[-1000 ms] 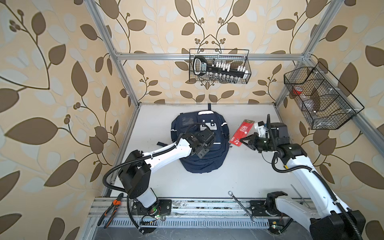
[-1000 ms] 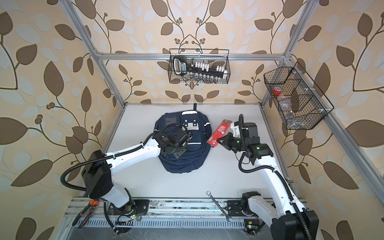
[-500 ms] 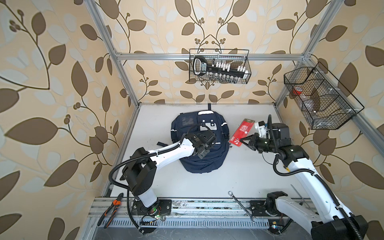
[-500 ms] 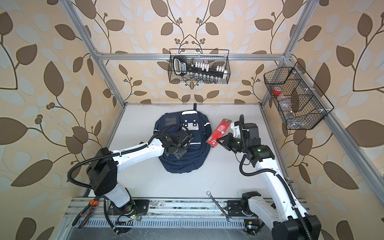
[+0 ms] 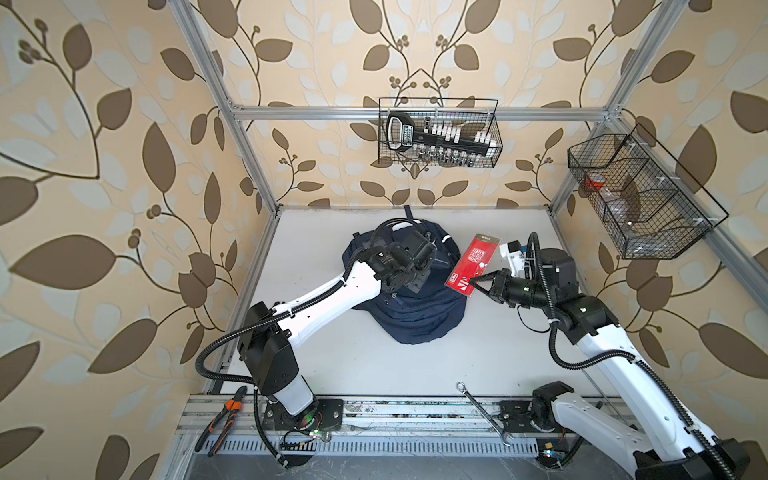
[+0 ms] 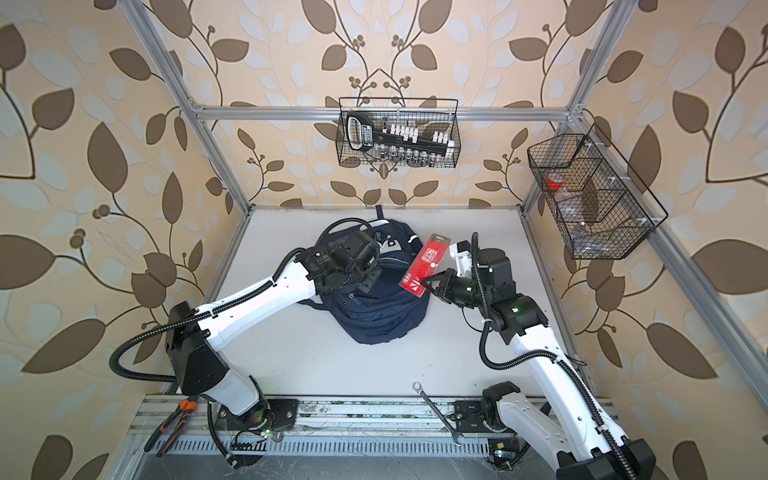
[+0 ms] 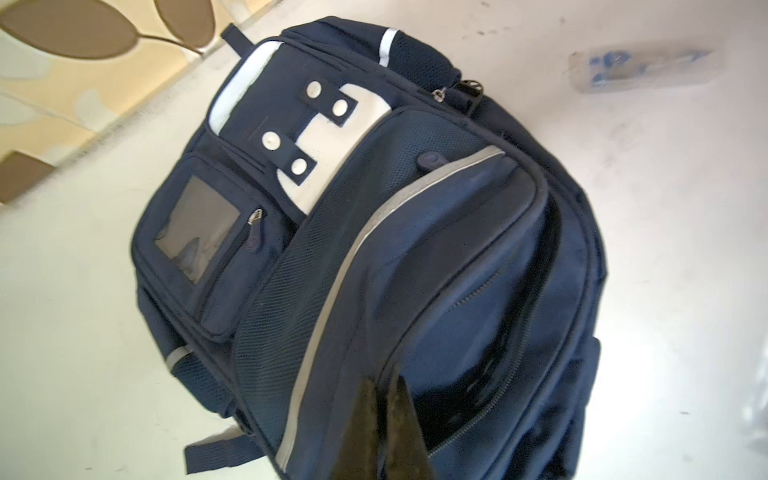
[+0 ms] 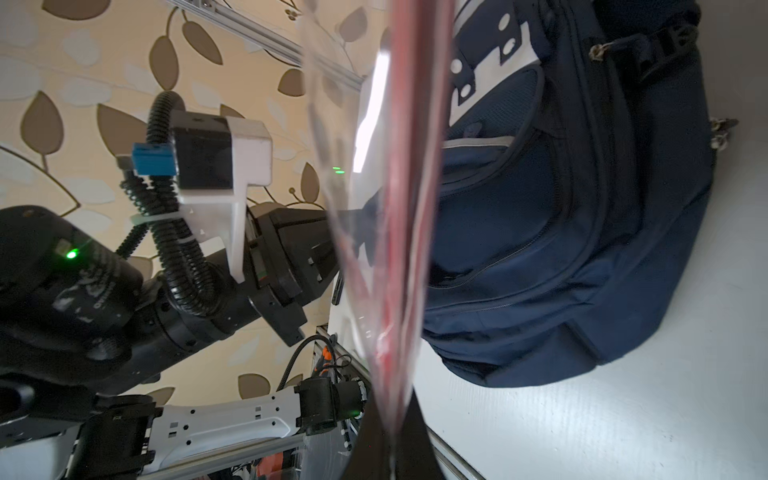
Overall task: Pack the student bag
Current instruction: 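Pull the front pocket open with the left gripper while the right brings the packet over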
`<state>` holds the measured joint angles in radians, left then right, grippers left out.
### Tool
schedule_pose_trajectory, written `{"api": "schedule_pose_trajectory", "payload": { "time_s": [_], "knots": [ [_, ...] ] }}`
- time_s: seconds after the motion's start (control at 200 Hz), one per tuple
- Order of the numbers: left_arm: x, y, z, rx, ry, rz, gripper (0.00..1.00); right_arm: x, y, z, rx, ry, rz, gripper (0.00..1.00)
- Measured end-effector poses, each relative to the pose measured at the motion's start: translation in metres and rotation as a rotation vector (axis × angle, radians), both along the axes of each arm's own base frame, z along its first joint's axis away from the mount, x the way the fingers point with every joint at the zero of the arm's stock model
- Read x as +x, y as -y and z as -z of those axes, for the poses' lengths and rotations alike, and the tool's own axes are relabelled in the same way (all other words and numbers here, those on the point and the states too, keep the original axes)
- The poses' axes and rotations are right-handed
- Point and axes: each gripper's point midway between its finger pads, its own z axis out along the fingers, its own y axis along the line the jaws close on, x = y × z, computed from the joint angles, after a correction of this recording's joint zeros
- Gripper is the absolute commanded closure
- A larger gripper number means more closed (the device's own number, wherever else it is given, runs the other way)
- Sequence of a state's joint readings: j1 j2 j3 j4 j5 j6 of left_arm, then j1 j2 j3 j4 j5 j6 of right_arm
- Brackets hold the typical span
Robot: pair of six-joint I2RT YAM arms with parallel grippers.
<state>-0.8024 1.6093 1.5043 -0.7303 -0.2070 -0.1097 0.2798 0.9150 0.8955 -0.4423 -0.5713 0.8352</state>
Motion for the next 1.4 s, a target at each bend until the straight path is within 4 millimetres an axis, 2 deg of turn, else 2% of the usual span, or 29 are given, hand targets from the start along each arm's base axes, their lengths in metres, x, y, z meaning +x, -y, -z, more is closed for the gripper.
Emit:
{"api": "schedule_pose_trajectory", "payload": {
  "time_s": [0.1,0.165,0.39,0.54,0.655,0.835,1.205,1.3,1.4],
  "knots": [
    [-0.001,0.004,0.001,-0.098,-0.073,-0.033,1.0,-0.004,-0.005,-0.013,0.05,0.033,0.007,1.0],
    [0.0,0.005,0.0,-0.161,-0.115,-0.06,1.0,-0.01,-0.012,-0.012,0.087,0.035,0.001,1.0],
    [0.001,0.011,-0.004,-0.276,-0.177,-0.1,1.0,-0.04,-0.049,0.025,0.128,-0.085,-0.053,1.0],
    [-0.001,0.017,-0.009,-0.319,-0.193,-0.09,1.0,-0.045,-0.066,0.047,0.148,-0.15,-0.062,1.0],
    [-0.002,0.02,-0.012,-0.339,-0.195,-0.085,1.0,-0.037,-0.075,0.06,0.159,-0.187,-0.036,1.0],
    [-0.004,0.021,-0.017,-0.358,-0.198,-0.078,1.0,-0.016,-0.085,0.067,0.177,-0.182,0.006,1.0],
    [0.004,0.008,-0.023,-0.384,-0.18,-0.113,1.0,0.02,-0.101,0.1,0.175,-0.242,0.085,1.0],
    [0.005,0.008,-0.022,-0.389,-0.178,-0.116,1.0,0.023,-0.099,0.097,0.19,-0.241,0.113,1.0],
    [0.007,0.008,-0.024,-0.408,-0.174,-0.124,1.0,0.023,-0.091,0.082,0.218,-0.203,0.142,1.0]
  ]
}}
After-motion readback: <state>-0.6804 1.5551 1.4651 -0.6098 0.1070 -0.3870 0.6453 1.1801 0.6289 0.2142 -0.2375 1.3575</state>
